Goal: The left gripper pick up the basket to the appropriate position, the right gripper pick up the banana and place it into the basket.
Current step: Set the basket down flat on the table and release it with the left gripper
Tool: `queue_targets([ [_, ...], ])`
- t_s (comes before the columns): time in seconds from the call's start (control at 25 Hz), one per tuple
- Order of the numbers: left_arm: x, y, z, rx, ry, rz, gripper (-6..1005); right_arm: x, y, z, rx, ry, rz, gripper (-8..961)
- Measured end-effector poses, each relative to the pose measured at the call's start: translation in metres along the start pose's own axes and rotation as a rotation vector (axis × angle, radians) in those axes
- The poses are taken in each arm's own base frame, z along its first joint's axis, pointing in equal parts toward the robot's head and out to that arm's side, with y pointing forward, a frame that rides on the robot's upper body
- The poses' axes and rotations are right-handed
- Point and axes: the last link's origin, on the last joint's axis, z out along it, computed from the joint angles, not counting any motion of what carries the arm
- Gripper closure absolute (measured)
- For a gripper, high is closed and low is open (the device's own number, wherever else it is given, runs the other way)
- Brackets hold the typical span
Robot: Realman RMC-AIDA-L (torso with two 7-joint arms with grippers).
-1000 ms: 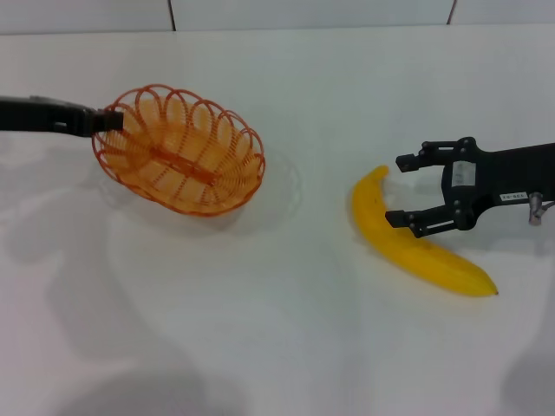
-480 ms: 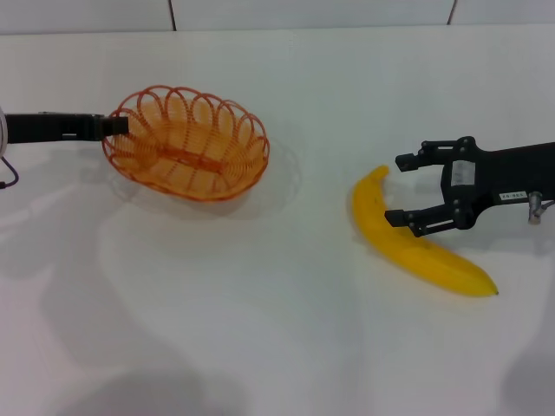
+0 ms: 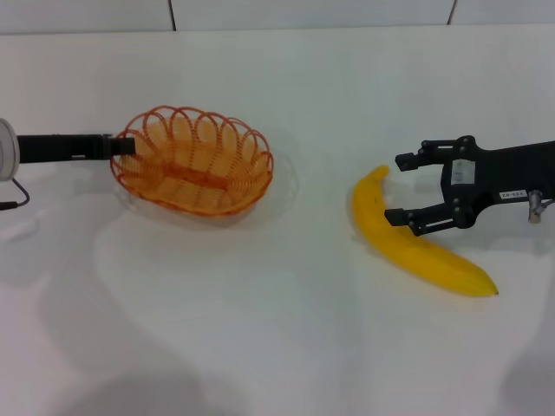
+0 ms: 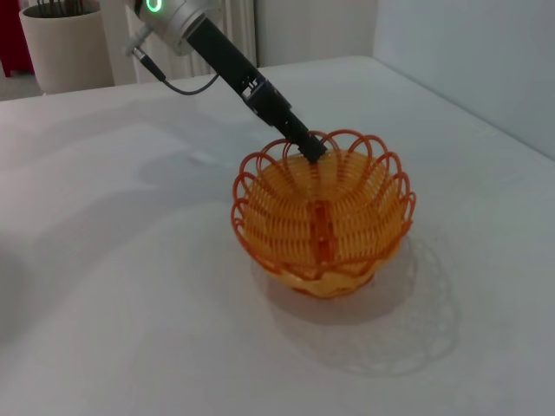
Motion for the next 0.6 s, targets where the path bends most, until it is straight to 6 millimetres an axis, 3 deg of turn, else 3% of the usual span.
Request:
queue_targets([
  [0.6,-0.0087,-0.0017,0.0046,0.013,-0.010,-0.023,932,0.0000,0.0025,0.0004,-0.014,-0.003,0.002,72],
])
